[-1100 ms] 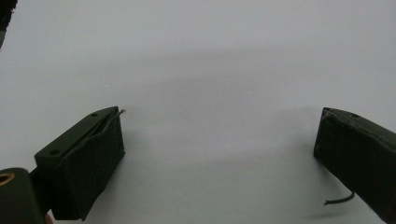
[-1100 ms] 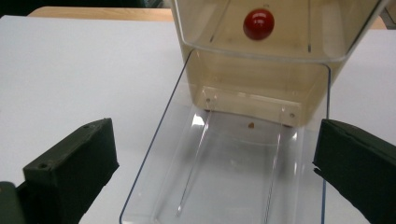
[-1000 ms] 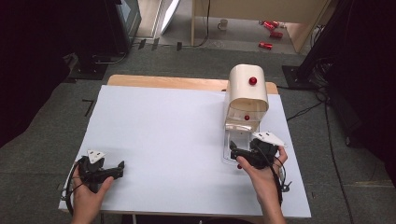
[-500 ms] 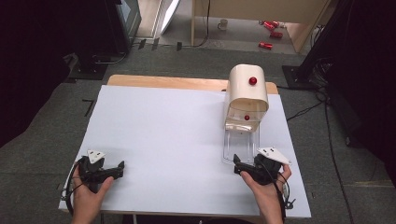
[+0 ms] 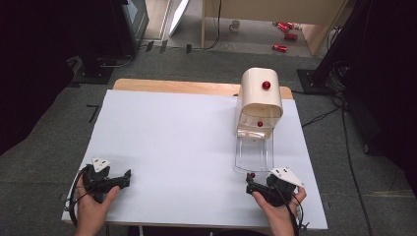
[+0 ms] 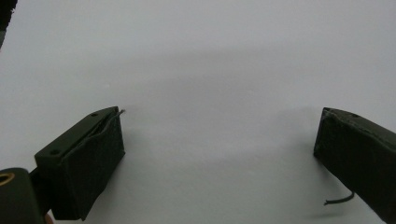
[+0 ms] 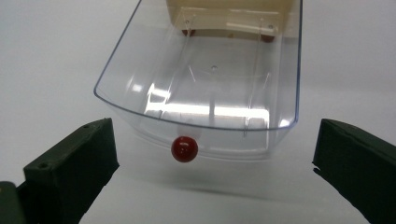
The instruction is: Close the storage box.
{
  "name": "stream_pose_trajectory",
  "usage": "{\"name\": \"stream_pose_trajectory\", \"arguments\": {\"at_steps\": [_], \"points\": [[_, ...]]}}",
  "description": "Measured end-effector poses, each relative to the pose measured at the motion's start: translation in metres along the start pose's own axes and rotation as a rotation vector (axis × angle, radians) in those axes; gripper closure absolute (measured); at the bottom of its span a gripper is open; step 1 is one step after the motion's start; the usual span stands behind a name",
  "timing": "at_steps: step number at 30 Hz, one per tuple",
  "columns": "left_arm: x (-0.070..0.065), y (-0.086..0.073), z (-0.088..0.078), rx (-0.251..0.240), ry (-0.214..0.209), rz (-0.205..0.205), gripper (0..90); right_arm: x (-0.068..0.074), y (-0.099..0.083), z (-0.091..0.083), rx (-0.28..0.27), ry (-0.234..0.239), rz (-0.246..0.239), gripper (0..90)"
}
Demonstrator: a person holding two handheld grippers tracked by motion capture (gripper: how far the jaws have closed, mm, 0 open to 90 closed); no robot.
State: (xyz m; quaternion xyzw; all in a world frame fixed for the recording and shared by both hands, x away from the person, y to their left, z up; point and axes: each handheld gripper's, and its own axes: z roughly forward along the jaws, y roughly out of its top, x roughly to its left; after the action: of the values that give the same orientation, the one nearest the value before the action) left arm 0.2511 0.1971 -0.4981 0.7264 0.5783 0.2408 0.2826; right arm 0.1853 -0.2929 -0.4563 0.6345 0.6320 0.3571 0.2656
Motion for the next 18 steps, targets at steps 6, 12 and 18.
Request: {"name": "stream_pose_trajectory", "arguments": {"at_steps": [6,12,18], "points": [[0.000,0.000,0.000,0.000,0.000,0.000,1.6,0.000,-0.011,0.004,0.012,-0.027,0.014,4.4],[0.000,0.000,0.000,0.000,0.000,0.000,1.6,0.007,-0.018,0.010,0.012,-0.036,0.008,19.0],[0.000,0.000,0.000,0.000,0.000,0.000,1.6,0.008,-0.022,0.015,0.005,-0.038,0.027,39.6]]}}
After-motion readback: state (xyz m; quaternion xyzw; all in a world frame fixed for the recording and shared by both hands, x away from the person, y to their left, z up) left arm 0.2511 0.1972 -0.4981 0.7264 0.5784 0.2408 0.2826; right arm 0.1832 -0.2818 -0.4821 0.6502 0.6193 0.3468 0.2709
